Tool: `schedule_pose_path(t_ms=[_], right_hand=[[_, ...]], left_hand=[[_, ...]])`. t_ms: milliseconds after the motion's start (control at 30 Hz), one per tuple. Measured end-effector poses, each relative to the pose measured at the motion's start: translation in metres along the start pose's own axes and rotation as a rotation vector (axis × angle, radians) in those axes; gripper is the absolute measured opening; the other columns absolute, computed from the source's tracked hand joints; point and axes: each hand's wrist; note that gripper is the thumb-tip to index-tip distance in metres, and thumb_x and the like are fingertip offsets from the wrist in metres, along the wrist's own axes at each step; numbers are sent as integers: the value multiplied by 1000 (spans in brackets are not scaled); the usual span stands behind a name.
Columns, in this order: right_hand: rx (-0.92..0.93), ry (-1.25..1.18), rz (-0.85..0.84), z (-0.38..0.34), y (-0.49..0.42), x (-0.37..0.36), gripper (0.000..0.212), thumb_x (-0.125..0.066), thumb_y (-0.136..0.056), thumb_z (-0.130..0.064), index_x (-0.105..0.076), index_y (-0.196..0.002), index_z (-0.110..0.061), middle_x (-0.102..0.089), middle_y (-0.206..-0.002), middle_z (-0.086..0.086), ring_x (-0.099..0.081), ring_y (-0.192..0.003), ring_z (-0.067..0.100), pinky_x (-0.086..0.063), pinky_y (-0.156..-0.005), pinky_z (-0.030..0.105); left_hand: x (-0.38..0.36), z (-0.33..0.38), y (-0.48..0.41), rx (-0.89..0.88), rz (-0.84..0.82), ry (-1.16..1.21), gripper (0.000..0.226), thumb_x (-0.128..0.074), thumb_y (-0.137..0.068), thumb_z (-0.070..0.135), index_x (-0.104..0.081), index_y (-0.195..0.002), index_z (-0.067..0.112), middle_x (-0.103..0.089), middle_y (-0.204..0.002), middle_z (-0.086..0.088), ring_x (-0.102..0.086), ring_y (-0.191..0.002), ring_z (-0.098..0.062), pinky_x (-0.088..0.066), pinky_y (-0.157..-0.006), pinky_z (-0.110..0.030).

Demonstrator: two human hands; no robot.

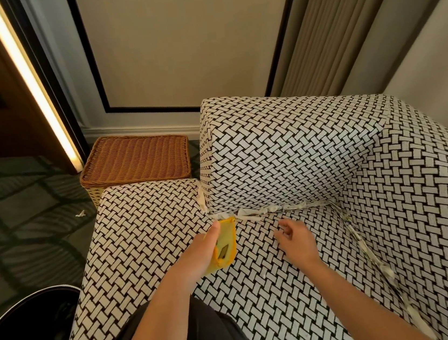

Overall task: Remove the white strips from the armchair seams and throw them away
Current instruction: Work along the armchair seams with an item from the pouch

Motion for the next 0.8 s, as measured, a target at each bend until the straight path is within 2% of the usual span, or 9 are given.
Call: schedule_pose_path(t_ms=[133, 167, 267, 400, 567, 633, 700, 733, 800], right_hand=[[-52, 195, 132, 7, -15, -8, 44, -54, -90, -36, -51, -130, -17, -59, -112, 6, -51, -105, 19, -42, -75, 25], [-72, 220, 140, 3, -19, -9, 46, -54, -90, -39, -50, -131, -18, -59, -116, 6, -53, -107, 20, -43, -77, 25], [-105, 275, 141, -3, -32, -13, 49, -53, -89, -45, -50, -129, -17, -60, -119, 6, -57, -105, 20, -46, -83, 30], [-174, 349, 122, -8, -44, -16, 49, -52, -88, -49, -55, -124, -16, -60, -115, 8, -55, -102, 22, -40, -77, 29], [-277, 335, 87, -14, -59, -18, 44, -53, -86, -51, -63, -108, -14, -62, -101, 8, -55, -94, 23, -39, -77, 30], [-295, 342, 80, -14, -63, -19, 43, -55, -85, -51, -63, -102, -13, -62, -94, 6, -54, -84, 20, -38, -73, 28], [-305, 362, 84, -15, -65, -19, 41, -55, -85, -50, -63, -100, -13, -60, -92, 6, -52, -80, 19, -37, -70, 28], [-307, 365, 86, -14, -65, -20, 40, -56, -85, -50, -63, -99, -13, -59, -90, 5, -52, -80, 19, -38, -71, 28], [-295, 358, 79, -12, -67, -20, 39, -56, -84, -50, -63, -96, -13, -56, -85, 4, -53, -78, 19, -42, -75, 28]], left_hand=[[3, 3, 7, 33, -17, 0, 66, -11, -92, 65, -32, -134, 18, -40, -96, 2, -35, -71, -5, -30, -79, -32], [4, 4, 8, 40, -17, 4, 66, -11, -92, 64, -31, -136, 18, -39, -93, 3, -35, -70, -5, -30, -78, -32], [4, 6, 12, 44, -20, 21, 56, -11, -93, 63, -34, -122, 21, -33, -78, 8, -34, -67, -6, -30, -65, -28], [5, 8, 13, 38, -32, 26, 47, -10, -93, 62, -29, -110, 23, -32, -76, 9, -33, -65, -6, -29, -59, -25], [6, 5, 11, 52, -31, 16, 66, -10, -92, 64, -30, -137, 19, -40, -100, 3, -41, -83, -11, -31, -82, -32], [5, 4, 10, 50, -31, 17, 58, -11, -93, 63, -40, -122, 21, -39, -87, 5, -38, -71, -7, -33, -75, -31], [5, 5, 9, 36, -27, 25, 46, -11, -94, 61, -40, -92, 26, -31, -73, 8, -31, -61, -7, -32, -63, -28], [5, 5, 8, 36, -28, 24, 45, -11, -94, 61, -38, -90, 26, -29, -72, 8, -31, -61, -7, -30, -59, -26], [4, 2, 4, 45, -28, 29, 51, -11, -93, 62, -38, -110, 23, -32, -74, 8, -34, -64, -7, -28, -57, -24]])
Point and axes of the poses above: each hand's wrist, its own y-axis away from the middle knuckle, its own x-axis out of the back of the hand, z = x × y
